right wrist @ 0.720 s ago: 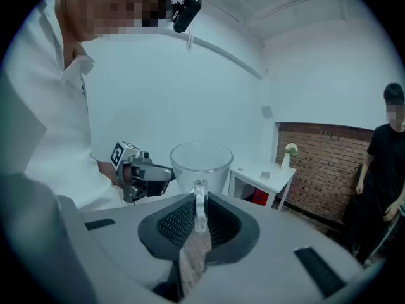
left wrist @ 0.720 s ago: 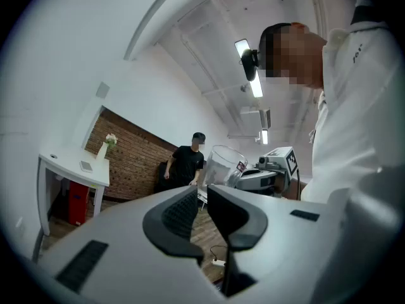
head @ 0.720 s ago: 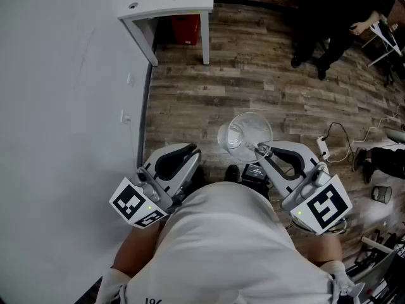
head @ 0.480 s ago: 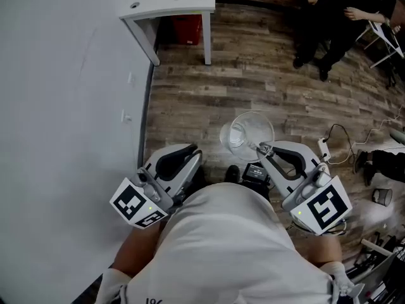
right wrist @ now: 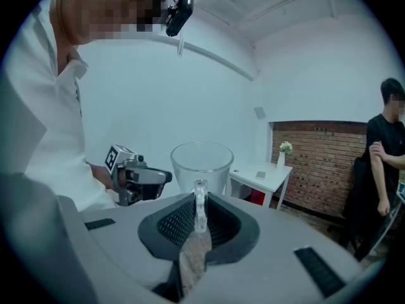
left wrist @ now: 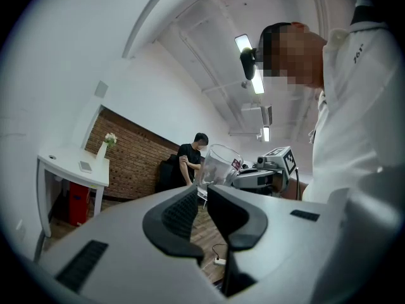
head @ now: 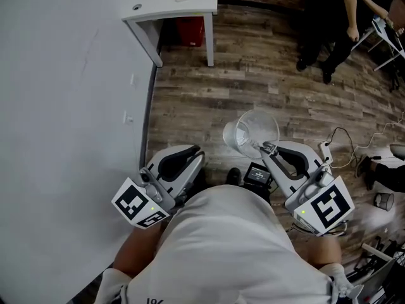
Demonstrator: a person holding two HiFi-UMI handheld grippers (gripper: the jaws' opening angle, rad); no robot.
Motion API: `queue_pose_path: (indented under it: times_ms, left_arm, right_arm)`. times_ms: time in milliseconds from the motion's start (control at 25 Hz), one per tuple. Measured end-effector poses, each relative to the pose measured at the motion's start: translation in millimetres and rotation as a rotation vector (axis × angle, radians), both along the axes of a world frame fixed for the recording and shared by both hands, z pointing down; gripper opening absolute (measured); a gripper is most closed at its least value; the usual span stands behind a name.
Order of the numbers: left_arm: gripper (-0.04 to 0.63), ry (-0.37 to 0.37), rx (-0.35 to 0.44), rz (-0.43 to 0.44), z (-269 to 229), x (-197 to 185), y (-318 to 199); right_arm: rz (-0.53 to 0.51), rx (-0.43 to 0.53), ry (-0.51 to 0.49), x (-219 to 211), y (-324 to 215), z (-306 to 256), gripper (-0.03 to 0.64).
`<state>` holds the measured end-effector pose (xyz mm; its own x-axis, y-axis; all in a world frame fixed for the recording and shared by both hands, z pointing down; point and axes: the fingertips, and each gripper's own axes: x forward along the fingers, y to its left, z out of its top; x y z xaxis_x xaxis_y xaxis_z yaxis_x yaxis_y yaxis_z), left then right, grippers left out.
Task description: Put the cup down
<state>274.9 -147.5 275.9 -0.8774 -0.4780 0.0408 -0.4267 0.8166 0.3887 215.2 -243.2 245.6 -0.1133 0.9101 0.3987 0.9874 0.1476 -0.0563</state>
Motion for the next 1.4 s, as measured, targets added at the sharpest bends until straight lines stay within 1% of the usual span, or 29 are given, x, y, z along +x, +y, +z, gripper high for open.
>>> queue_pose_path:
  times_ms: [280, 480, 680, 1160, 1400]
  left_arm:
    - [0.055, 0.008, -0.009, -0.008, 0.7, -10.8, -2.1]
    - [0.058, 0.030, -0.018, -0.016, -1.4, -27.9, -18.2]
    - [0.116, 0.037, -0.023, -0.025, 5.5, -28.8, -21.8]
    - [0.125, 0.050, -0.011, -0.051, 13.5, -55.0, -52.9]
    - [0.151, 0.067, -0.019, -0.074, 24.9, -53.7, -52.6]
  right_arm:
    - [0.021, -0.017, 0.022, -16.6, -4.3, 1.3, 0.041]
    - [0.010, -0.013, 0.037, -36.6, -19.5, 0.4, 0.041]
    - [0.002, 0.001, 0.034, -38.8, -22.7, 6.8, 0.041]
    - [-0.001, 0.022, 0.034, -74.4, -54.9, 16.4, 0.041]
    - [0.009, 0.022, 0.035, -82.4, -60.3, 25.9, 0.041]
